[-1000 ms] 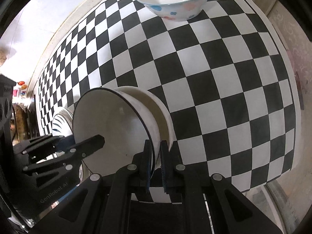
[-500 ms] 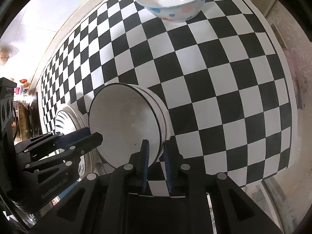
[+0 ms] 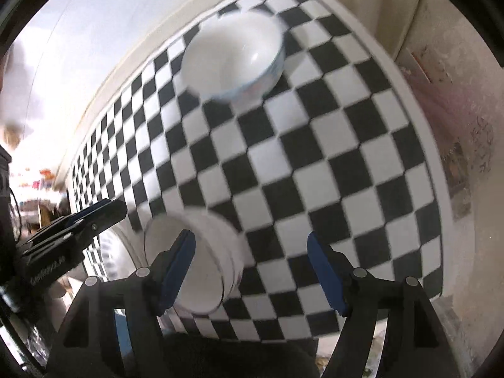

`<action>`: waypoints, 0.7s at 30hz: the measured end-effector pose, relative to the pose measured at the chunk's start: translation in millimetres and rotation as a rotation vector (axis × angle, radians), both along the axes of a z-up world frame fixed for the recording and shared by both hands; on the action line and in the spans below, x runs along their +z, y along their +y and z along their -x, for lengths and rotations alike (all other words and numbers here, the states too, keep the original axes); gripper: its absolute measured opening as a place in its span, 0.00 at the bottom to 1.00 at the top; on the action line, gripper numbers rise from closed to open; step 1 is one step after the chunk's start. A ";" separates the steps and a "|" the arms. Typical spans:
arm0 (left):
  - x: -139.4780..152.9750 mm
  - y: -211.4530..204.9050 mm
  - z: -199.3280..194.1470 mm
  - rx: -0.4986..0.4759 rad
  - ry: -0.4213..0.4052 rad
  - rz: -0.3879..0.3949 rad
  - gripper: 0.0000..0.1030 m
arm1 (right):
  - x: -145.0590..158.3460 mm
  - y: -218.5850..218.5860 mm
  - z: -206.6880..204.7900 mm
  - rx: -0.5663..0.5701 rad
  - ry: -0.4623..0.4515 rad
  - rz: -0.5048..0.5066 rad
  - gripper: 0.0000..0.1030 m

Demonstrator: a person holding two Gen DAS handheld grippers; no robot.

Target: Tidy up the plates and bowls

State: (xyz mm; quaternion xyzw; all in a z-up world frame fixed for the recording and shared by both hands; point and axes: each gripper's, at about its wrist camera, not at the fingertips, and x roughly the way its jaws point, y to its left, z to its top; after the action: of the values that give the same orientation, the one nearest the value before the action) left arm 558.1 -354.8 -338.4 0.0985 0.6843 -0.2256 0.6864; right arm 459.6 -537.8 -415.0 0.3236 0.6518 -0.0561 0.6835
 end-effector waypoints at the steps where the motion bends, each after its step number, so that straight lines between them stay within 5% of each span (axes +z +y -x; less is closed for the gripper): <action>1: -0.7 -6.0 -8.5 0.001 0.002 0.001 0.29 | 1.3 -9.1 -6.4 -0.013 -0.008 0.003 0.74; 7: -10.5 -53.1 -59.9 0.014 0.029 0.028 0.29 | -4.3 -61.8 -46.4 -0.093 -0.049 0.025 0.74; 15: -52.4 -99.5 -102.2 -0.023 0.113 0.011 0.29 | -48.5 -101.3 -93.5 -0.162 -0.025 -0.046 0.73; 18: -67.4 -109.7 -104.7 -0.041 0.145 0.011 0.28 | -64.9 -105.4 -103.6 -0.164 -0.007 -0.082 0.61; 21: -72.8 -113.1 -100.7 -0.070 0.119 0.003 0.22 | -76.6 -99.1 -110.6 -0.156 0.009 -0.104 0.36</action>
State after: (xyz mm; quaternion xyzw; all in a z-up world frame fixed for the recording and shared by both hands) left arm 658.8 -467.9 -411.1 0.1075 0.7195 -0.2559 0.6366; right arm 570.2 -637.0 -491.6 0.4082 0.6299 -0.0769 0.6563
